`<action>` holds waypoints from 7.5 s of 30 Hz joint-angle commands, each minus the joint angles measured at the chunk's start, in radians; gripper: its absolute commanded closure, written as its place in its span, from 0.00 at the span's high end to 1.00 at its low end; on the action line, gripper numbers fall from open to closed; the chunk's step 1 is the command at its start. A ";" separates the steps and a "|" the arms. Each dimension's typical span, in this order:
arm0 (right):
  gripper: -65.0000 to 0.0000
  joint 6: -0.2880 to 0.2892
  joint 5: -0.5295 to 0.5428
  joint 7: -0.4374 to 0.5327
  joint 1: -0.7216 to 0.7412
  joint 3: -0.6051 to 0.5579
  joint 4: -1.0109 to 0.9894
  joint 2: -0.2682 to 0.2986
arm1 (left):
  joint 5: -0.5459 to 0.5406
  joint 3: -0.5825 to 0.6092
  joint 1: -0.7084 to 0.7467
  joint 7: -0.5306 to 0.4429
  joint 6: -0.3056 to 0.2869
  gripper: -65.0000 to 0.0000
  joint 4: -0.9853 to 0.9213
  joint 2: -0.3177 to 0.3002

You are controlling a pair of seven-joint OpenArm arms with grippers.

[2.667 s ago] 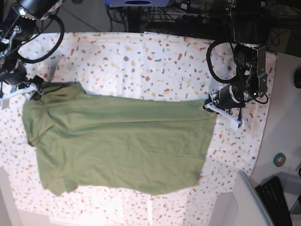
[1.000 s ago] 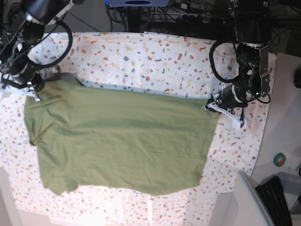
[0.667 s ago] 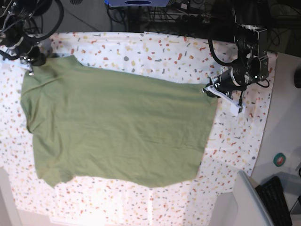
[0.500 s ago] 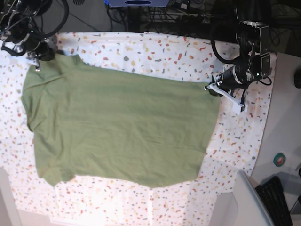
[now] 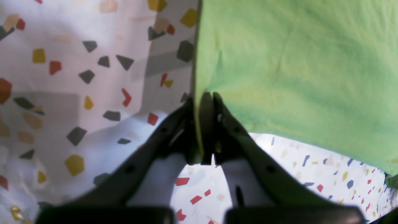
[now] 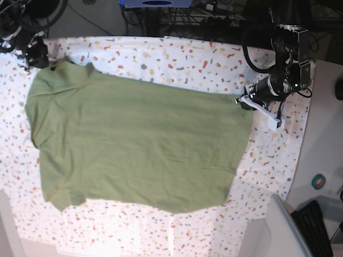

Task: Layout the t-shirt on the table in an organized manner, then fold the t-shirt properly
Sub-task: 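Hold both shirt corners and pull them apart to tension the edge, then lift the shirt edge with both grippers and lay it back flatter, then pull the held shirt edge taut between both grippers and lower it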

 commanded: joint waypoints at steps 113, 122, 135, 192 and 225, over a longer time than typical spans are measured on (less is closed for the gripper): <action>0.00 0.361 -0.354 0.253 0.352 -0.210 -0.121 0.254 | -0.008 0.280 -0.237 0.121 0.107 0.00 0.237 0.051; 0.00 0.388 -0.349 0.403 0.124 -0.210 -0.190 0.210 | -0.008 0.282 0.000 -0.089 0.105 0.00 0.122 -0.053; 0.00 0.424 -0.352 0.405 -0.082 -0.207 -0.074 0.164 | -0.008 0.211 0.155 -0.086 0.105 0.00 0.171 -0.081; 0.00 0.422 -0.555 0.179 0.383 -0.221 -0.197 0.173 | -0.187 0.036 -0.018 0.004 0.110 0.00 0.054 -0.046; 0.00 0.419 -0.555 0.227 0.451 -0.336 -0.278 0.207 | -0.186 0.041 -0.128 0.006 0.110 0.00 -0.024 -0.046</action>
